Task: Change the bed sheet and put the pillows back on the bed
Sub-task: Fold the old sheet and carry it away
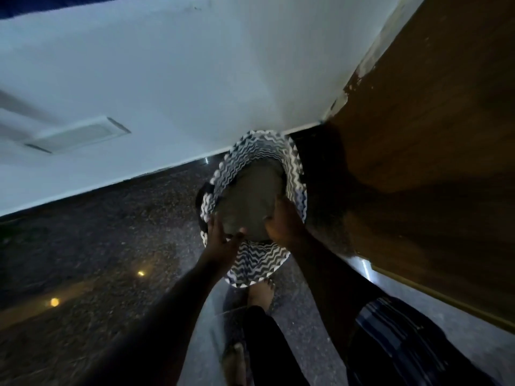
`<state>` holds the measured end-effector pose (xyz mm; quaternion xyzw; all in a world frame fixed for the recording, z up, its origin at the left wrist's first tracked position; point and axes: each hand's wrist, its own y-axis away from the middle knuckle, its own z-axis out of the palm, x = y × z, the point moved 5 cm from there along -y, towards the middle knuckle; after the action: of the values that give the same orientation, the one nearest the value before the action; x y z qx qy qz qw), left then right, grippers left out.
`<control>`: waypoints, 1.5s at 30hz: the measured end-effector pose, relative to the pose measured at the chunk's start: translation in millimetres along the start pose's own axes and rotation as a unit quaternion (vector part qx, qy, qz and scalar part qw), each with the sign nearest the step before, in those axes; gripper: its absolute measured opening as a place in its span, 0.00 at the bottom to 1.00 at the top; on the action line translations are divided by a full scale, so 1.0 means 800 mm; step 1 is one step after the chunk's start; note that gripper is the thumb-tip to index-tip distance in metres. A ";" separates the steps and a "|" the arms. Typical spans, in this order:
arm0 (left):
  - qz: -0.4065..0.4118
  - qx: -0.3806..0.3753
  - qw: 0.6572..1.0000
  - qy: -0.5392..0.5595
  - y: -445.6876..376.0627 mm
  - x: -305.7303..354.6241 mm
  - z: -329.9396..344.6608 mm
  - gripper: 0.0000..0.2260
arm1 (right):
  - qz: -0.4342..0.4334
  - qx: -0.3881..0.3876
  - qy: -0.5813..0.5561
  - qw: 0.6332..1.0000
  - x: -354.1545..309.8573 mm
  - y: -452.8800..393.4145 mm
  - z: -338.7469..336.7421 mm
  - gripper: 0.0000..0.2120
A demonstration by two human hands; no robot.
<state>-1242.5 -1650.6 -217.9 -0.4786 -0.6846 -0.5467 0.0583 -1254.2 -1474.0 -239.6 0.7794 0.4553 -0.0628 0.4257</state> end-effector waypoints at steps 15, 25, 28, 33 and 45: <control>0.269 0.010 0.840 -0.472 0.324 0.097 0.080 0.37 | -0.063 0.080 0.118 0.988 0.066 0.389 -0.124 0.38; 0.475 -0.033 0.672 -0.567 0.547 0.235 0.364 0.36 | 0.018 0.227 0.112 0.967 0.299 0.598 -0.298 0.37; 0.537 -0.047 0.623 -0.566 0.615 0.286 0.507 0.35 | 0.073 0.273 0.079 0.956 0.428 0.653 -0.373 0.36; 0.599 -0.069 0.580 -0.548 0.718 0.377 0.733 0.38 | 0.159 0.324 0.038 0.932 0.629 0.753 -0.512 0.38; 0.666 -0.149 0.515 -0.519 0.750 0.617 1.173 0.34 | 0.281 0.362 -0.002 0.889 0.998 0.739 -0.801 0.38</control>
<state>-659.2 -637.6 124.2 -0.9947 0.0173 -0.0962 -0.0328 -527.7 -620.1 134.9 0.9746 0.1623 -0.1028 0.1151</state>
